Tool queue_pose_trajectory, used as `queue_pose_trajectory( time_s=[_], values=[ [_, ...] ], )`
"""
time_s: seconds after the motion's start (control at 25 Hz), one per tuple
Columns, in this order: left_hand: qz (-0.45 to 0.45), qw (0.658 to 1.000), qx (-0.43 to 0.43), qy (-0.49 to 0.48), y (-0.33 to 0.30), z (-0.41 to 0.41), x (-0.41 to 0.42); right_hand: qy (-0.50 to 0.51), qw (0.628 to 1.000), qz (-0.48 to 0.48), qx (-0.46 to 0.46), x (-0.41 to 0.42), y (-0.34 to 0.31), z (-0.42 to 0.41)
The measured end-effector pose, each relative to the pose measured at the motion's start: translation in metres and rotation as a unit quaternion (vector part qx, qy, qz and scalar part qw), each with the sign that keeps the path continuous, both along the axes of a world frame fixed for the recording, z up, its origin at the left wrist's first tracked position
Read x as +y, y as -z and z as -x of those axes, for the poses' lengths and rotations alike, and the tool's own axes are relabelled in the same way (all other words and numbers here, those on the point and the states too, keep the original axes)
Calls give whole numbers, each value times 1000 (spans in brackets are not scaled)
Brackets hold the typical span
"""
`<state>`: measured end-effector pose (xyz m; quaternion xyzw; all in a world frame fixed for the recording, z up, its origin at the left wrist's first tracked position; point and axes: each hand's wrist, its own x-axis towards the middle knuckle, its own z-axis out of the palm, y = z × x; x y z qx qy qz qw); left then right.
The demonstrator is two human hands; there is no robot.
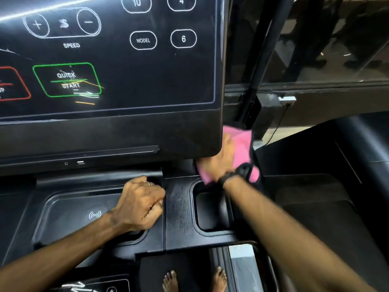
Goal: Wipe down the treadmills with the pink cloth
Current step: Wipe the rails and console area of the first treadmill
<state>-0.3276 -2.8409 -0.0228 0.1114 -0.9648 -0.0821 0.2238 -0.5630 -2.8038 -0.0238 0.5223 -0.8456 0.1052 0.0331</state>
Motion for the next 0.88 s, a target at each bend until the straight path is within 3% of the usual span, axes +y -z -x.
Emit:
queue_pose_trajectory(
  time_s=[0.08, 0.16, 0.28, 0.36, 0.4, 0.52, 0.6, 0.88],
  values=[
    [-3, 1000, 2, -14, -2, 0, 2, 83, 993, -79, -7, -19, 3, 66],
    [-11, 999, -4, -31, -2, -4, 3, 134, 989, -68, 10, -22, 3, 78],
    [-17, 1000, -21, -16, 5, -5, 9, 19, 997, 50, -51, 11, 2, -4],
    [-18, 999, -37, 3, 4, -2, 10, -84, 995, 38, -33, 42, 6, -41],
    [-19, 999, -43, 8, 3, 0, 9, -84, 996, 7, -35, 43, 2, -29],
    [-32, 998, -52, 6, -2, 5, 9, 39, 998, -46, -27, 11, 6, 63],
    [-51, 997, -48, 10, -3, 12, 18, 83, 986, -61, -130, 6, 15, 106],
    [-97, 990, -25, 102, -11, 56, 49, 97, 970, 16, -223, 116, 35, 58]
  ],
)
